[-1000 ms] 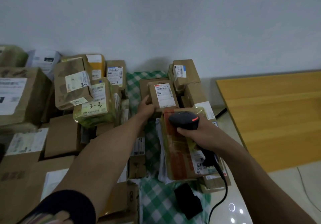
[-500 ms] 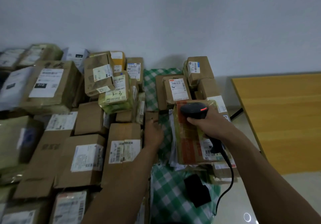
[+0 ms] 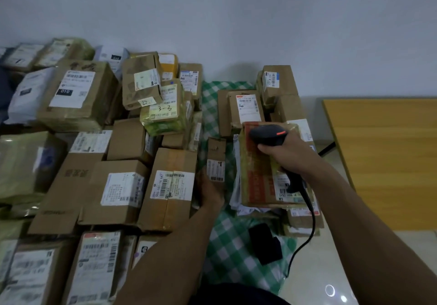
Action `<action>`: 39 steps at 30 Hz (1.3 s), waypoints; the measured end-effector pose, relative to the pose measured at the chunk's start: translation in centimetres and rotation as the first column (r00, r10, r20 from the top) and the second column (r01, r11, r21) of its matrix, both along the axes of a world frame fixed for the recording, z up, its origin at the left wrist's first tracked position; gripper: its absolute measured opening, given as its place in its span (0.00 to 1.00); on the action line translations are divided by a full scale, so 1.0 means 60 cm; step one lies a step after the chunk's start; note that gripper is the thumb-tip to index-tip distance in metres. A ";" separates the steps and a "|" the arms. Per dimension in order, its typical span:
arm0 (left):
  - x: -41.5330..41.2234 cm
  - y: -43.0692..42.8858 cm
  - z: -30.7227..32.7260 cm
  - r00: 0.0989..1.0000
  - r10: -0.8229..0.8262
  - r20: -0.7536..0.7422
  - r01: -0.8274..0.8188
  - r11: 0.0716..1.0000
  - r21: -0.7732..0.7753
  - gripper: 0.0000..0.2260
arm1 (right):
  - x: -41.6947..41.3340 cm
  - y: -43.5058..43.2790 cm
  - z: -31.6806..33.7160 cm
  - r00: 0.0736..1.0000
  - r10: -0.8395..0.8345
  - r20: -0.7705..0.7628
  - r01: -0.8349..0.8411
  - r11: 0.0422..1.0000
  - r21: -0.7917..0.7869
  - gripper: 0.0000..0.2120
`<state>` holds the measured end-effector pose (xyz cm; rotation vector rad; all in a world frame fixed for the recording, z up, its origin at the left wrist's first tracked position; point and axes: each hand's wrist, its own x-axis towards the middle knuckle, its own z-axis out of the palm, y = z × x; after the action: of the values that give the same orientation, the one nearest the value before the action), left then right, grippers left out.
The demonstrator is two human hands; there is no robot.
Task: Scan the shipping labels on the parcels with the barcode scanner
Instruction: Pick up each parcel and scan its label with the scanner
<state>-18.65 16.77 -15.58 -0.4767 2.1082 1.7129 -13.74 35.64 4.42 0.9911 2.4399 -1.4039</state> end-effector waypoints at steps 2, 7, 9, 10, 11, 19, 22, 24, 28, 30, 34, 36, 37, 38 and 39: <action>0.004 0.003 -0.005 0.996 -0.031 0.089 0.026 0.998 0.057 0.21 | 0.000 0.001 -0.001 1.000 -0.005 0.009 0.005 1.000 -0.006 0.22; 0.019 -0.004 -0.009 0.965 -0.146 0.216 0.146 0.989 0.014 0.33 | 0.002 0.003 0.001 1.000 0.004 -0.002 -0.004 1.000 -0.023 0.20; 0.021 -0.010 -0.004 0.947 -0.222 0.231 0.220 0.975 0.035 0.40 | 0.002 0.003 0.000 1.000 0.008 0.001 -0.008 0.999 -0.033 0.20; 0.020 -0.012 -0.005 0.950 -0.223 0.219 0.219 0.975 0.044 0.41 | 0.002 0.004 -0.001 1.000 0.012 0.003 -0.011 0.999 -0.032 0.21; 0.019 -0.012 -0.009 0.955 -0.200 0.218 0.189 0.980 0.068 0.40 | 0.002 0.003 -0.001 1.000 0.010 0.004 -0.010 0.999 -0.034 0.21; 0.014 -0.015 0.072 0.984 -0.177 0.006 0.172 0.967 0.189 0.33 | -0.001 -0.001 0.000 1.000 0.003 0.005 -0.003 0.999 -0.035 0.19; 0.010 -0.025 0.125 0.991 -0.112 -0.068 0.124 0.969 0.215 0.32 | -0.003 -0.005 0.002 1.000 0.000 -0.002 0.000 1.000 -0.020 0.20; 0.005 -0.030 0.153 0.986 -0.108 -0.127 0.138 0.958 0.252 0.32 | -0.002 -0.007 0.003 1.000 0.001 -0.006 -0.001 1.000 -0.010 0.21; 0.002 -0.029 0.215 0.973 -0.126 -0.195 0.179 0.940 0.289 0.31 | 0.002 -0.017 0.016 0.999 -0.016 -0.028 0.016 1.000 -0.005 0.21; 0.001 -0.033 0.235 0.957 -0.144 -0.250 0.208 0.946 0.251 0.32 | 0.009 -0.024 0.028 0.999 -0.011 -0.040 0.011 1.000 -0.001 0.19; -0.001 -0.053 0.273 0.926 -0.185 -0.329 0.263 0.942 0.211 0.31 | 0.033 -0.047 0.072 0.991 0.010 -0.133 -0.005 0.999 0.036 0.13; -0.005 -0.062 0.285 0.908 -0.211 -0.362 0.292 0.938 0.185 0.32 | 0.045 -0.065 0.104 0.976 0.028 -0.214 -0.022 0.999 0.030 0.12; -0.008 -0.065 0.288 0.899 -0.234 -0.371 0.306 0.940 0.148 0.34 | 0.051 -0.075 0.120 0.967 0.041 -0.251 -0.036 0.999 0.022 0.12; -0.012 -0.067 0.290 0.893 -0.247 -0.375 0.309 0.944 0.113 0.36 | 0.055 -0.084 0.130 0.960 0.052 -0.274 -0.050 0.999 0.015 0.12; -0.014 -0.069 0.295 0.890 -0.257 -0.378 0.309 0.947 0.084 0.37 | 0.058 -0.094 0.139 0.956 0.058 -0.288 -0.060 0.998 0.002 0.12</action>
<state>-19.47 12.64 2.09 0.2041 2.1400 1.8634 -10.25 30.00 12.77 0.7487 2.6382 -1.6367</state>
